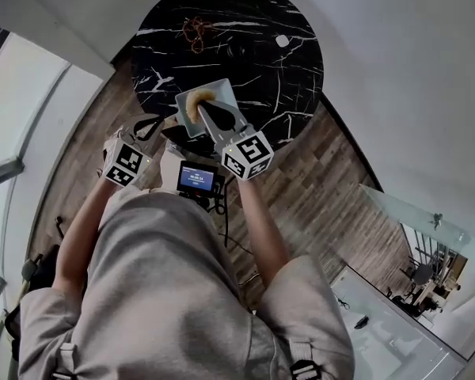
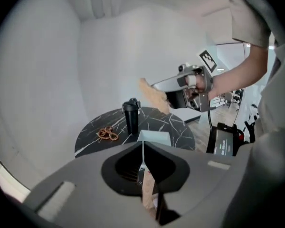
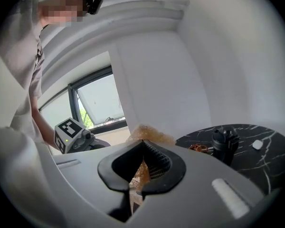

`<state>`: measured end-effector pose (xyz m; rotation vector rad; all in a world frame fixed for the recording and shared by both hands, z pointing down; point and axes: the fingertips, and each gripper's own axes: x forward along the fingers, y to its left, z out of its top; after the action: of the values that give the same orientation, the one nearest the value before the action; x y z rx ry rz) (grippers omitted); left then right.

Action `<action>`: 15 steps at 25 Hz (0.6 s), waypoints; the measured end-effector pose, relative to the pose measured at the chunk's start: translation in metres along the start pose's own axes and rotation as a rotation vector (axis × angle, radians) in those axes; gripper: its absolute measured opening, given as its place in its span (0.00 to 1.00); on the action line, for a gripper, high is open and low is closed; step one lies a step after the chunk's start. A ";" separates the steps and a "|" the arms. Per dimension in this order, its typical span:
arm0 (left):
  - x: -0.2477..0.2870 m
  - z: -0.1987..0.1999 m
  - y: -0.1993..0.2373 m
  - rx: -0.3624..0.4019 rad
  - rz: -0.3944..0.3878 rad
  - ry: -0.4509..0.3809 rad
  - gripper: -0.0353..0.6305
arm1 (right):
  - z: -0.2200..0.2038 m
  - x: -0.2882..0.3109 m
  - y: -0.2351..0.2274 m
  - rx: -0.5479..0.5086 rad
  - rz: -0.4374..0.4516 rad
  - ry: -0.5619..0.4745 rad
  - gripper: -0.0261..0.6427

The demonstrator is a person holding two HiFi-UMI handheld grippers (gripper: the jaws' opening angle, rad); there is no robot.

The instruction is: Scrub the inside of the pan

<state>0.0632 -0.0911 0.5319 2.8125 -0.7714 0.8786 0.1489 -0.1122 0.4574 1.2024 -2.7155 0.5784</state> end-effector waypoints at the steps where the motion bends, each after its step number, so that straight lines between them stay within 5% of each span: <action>1: -0.006 0.008 -0.004 -0.003 -0.001 -0.033 0.07 | 0.004 -0.007 0.008 -0.014 -0.018 -0.010 0.07; 10: -0.118 0.049 -0.034 -0.086 0.050 -0.339 0.06 | 0.009 -0.059 0.104 -0.115 -0.182 -0.086 0.07; 15: -0.176 0.042 -0.059 -0.022 0.074 -0.418 0.06 | -0.004 -0.082 0.171 -0.141 -0.263 -0.130 0.07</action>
<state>-0.0105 0.0277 0.4031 3.0010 -0.9281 0.2822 0.0790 0.0506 0.3894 1.5730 -2.5827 0.2806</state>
